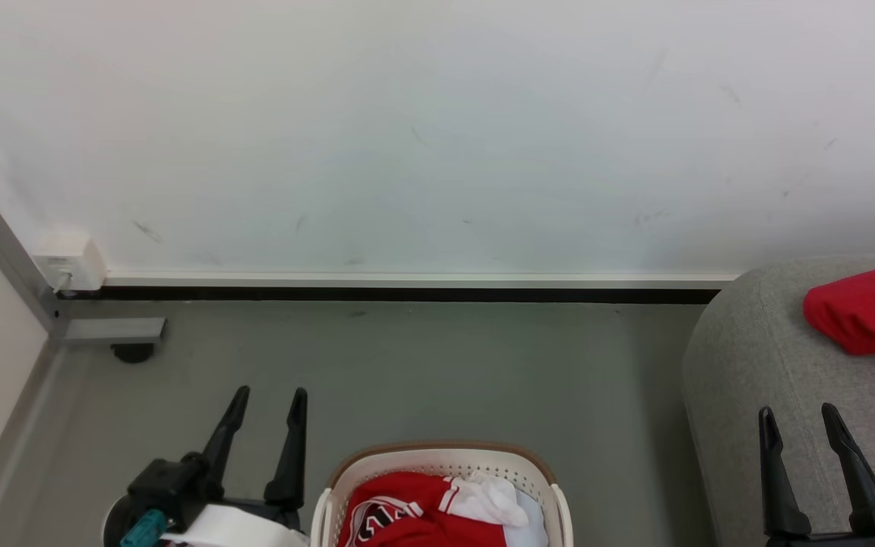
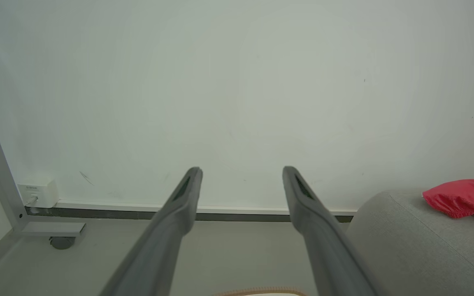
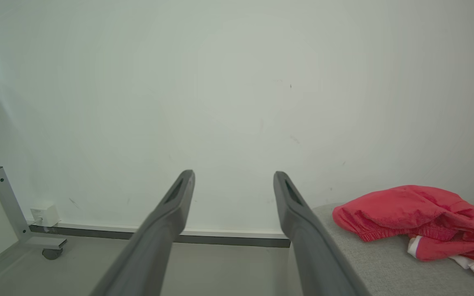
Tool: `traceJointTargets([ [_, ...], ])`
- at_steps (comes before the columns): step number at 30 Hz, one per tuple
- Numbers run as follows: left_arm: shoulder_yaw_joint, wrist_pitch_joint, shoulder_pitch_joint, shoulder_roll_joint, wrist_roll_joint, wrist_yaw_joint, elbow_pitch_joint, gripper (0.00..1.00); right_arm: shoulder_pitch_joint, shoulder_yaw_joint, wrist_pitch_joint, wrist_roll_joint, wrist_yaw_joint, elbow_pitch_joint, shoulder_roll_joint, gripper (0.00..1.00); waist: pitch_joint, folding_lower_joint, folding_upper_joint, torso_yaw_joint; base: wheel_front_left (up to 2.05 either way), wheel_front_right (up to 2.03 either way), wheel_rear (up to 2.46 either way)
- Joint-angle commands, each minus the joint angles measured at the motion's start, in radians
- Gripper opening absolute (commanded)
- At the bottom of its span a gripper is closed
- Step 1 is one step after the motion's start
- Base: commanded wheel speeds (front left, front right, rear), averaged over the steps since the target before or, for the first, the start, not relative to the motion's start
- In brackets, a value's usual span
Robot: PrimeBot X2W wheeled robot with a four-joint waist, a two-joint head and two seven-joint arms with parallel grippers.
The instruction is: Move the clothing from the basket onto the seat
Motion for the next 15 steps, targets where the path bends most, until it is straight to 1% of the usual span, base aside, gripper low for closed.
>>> traceJointTargets([
  [1,0.000,0.000,-0.009,0.001,0.018,-0.002,0.005,1.00,-0.016,0.001,-0.003,0.005,-0.002,0.000,0.000,1.00,0.003,0.0000,0.0000,-0.004,0.00,0.00,0.00],
  [5,-0.014,0.000,-0.020,0.001,0.016,-0.002,0.018,1.00,-0.021,-0.005,-0.003,0.002,-0.002,0.001,0.000,1.00,0.012,0.0000,0.0000,-0.014,0.00,0.00,0.00],
  [10,-0.045,0.000,-0.045,0.003,0.018,-0.003,0.064,1.00,-0.042,-0.012,-0.002,-0.003,-0.002,0.019,0.000,1.00,0.039,0.0000,0.0000,-0.048,0.00,0.00,0.00],
  [15,-0.080,0.000,-0.097,0.026,0.009,-0.003,0.133,1.00,-0.084,-0.014,-0.002,-0.007,-0.002,0.023,0.000,1.00,0.108,0.0000,0.0000,-0.098,0.00,0.00,0.00],
])
